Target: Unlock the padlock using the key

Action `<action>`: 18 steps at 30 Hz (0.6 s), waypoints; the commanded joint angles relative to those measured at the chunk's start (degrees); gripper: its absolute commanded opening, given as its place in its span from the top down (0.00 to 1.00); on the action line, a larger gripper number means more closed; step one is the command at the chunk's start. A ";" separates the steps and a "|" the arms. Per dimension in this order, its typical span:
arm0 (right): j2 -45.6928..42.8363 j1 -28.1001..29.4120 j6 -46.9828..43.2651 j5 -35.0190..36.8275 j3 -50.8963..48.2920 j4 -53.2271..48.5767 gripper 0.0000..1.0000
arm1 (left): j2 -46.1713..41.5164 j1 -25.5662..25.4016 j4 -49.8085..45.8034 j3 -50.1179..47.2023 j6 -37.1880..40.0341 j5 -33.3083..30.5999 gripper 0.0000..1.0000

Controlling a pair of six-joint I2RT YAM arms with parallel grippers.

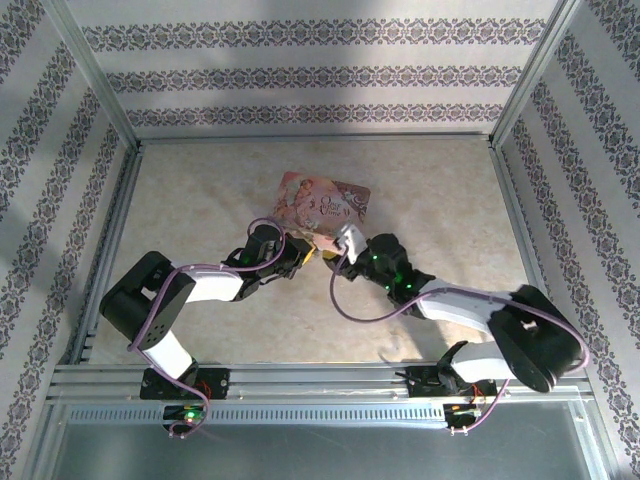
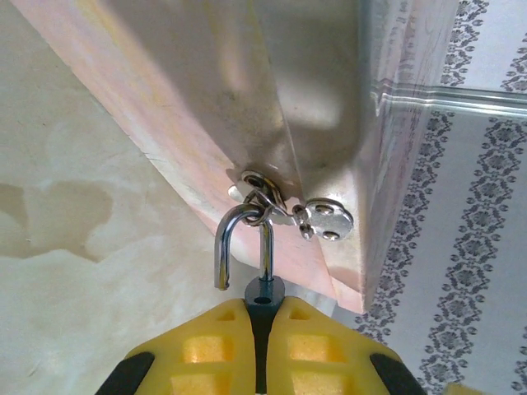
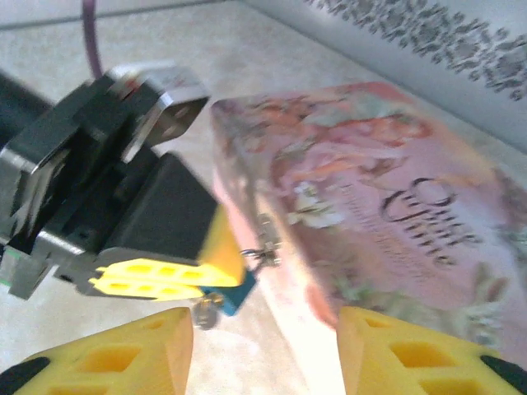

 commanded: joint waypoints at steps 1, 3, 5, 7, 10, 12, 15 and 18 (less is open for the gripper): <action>-3.21 -5.27 11.17 -6.68 3.76 -9.71 0.49 | -2.71 0.90 -4.40 0.80 5.99 0.43 1.00; -2.97 -9.13 16.45 -10.88 6.87 -14.26 0.49 | -3.22 1.47 -5.89 0.75 7.44 0.34 1.00; -1.58 -12.01 21.24 -14.68 9.64 -17.09 0.49 | -3.62 2.17 -6.65 0.45 8.85 0.54 1.00; 0.84 -14.41 26.73 -18.19 12.70 -19.15 0.49 | -3.73 2.90 -6.85 0.20 10.55 1.16 1.00; 5.43 -16.32 32.89 -23.05 17.41 -20.66 0.49 | -3.39 4.25 -7.43 0.26 13.43 2.75 1.00; 8.22 -16.63 35.45 -25.32 20.13 -20.84 0.50 | -3.36 4.96 -8.02 0.17 15.39 3.34 1.00; 12.52 -16.59 39.00 -26.97 23.57 -20.41 0.50 | -3.36 6.08 -9.32 0.09 18.55 4.25 1.00; 15.89 -16.58 42.01 -26.79 26.10 -20.63 0.51 | -3.67 7.26 -11.09 0.24 21.48 5.22 1.00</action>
